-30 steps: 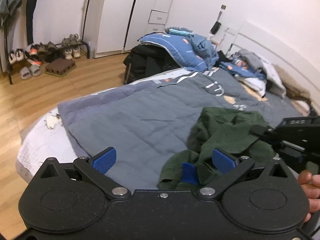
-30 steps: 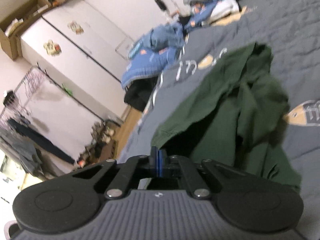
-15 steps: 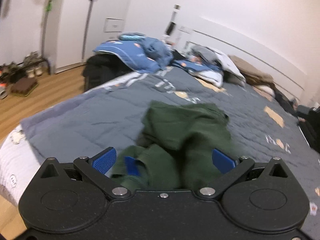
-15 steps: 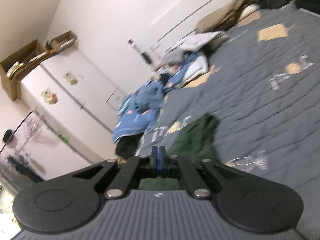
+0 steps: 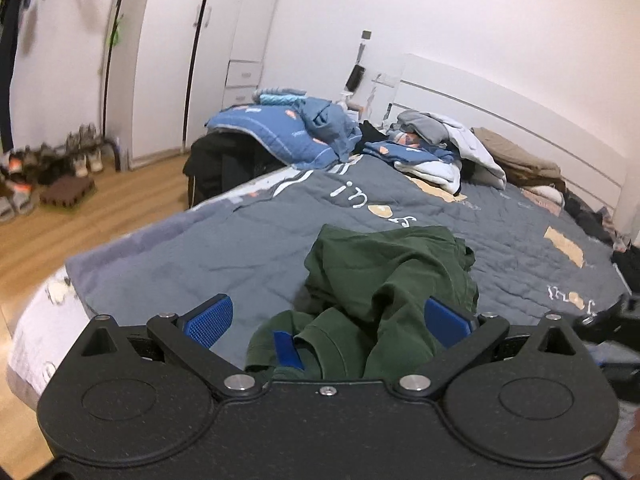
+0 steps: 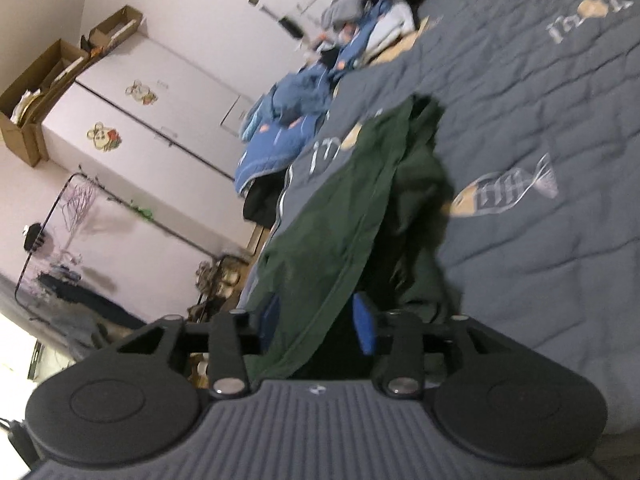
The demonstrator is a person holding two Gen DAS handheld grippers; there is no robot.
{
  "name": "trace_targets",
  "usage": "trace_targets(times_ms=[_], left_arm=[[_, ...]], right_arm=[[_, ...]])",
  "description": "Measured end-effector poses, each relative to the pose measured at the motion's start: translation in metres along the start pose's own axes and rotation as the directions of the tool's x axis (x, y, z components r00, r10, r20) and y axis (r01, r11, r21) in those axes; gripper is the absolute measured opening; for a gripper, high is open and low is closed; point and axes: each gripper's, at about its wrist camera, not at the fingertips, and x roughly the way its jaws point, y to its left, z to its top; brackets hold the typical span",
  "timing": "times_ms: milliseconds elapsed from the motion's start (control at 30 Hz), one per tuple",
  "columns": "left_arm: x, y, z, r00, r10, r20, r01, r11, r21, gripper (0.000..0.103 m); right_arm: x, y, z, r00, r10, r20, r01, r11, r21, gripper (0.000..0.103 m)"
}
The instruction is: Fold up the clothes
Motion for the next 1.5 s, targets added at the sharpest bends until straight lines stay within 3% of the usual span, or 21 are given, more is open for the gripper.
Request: trace_targets(times_ms=[200,567,600,667,700,867,1167,1500], left_arm=[[-0.002,0.002,0.002,1.000,-0.019,0.012,0.019,1.000,0.015,0.103],[-0.007,0.005,0.001,0.999,-0.045,0.027,0.048,0.992,-0.114,0.103],[-0.007,0.003,0.001,0.999,-0.047,0.022,0.049,0.992,-0.117,0.103],[-0.005,-0.001,-0.001,0.998,-0.061,0.012,0.062,0.992,-0.108,0.103],[-0.004,-0.003,-0.002,0.998,-0.063,0.008,0.064,0.993,-0.096,0.103],[-0.003,-0.005,0.000,0.998,-0.046,0.034,0.048,0.995,-0.084,0.103],[0.016,-0.013,-0.007,1.000,-0.018,-0.013,0.018,0.999,-0.049,0.103],[0.021,-0.053,-0.028,0.994,-0.106,-0.038,0.109,0.991,0.079,0.103]], right_arm=[[0.028,0.003,-0.012,0.999,0.013,-0.035,-0.012,1.000,0.027,0.055],[0.070,-0.007,-0.022,0.998,-0.005,-0.056,0.011,0.995,0.102,0.060],[0.071,-0.007,-0.023,0.998,0.004,-0.057,0.002,0.994,0.107,0.056],[0.072,-0.006,-0.024,0.998,0.024,-0.060,-0.018,0.995,0.100,0.027],[0.072,-0.005,-0.024,0.998,0.030,-0.059,-0.025,0.996,0.087,0.002],[0.051,-0.006,-0.017,0.998,0.062,0.017,-0.063,0.993,0.096,0.001],[-0.012,-0.014,0.019,0.984,0.088,0.155,-0.103,0.990,0.095,0.001],[-0.095,-0.055,0.048,0.962,0.053,0.268,-0.081,0.992,0.093,0.001]])
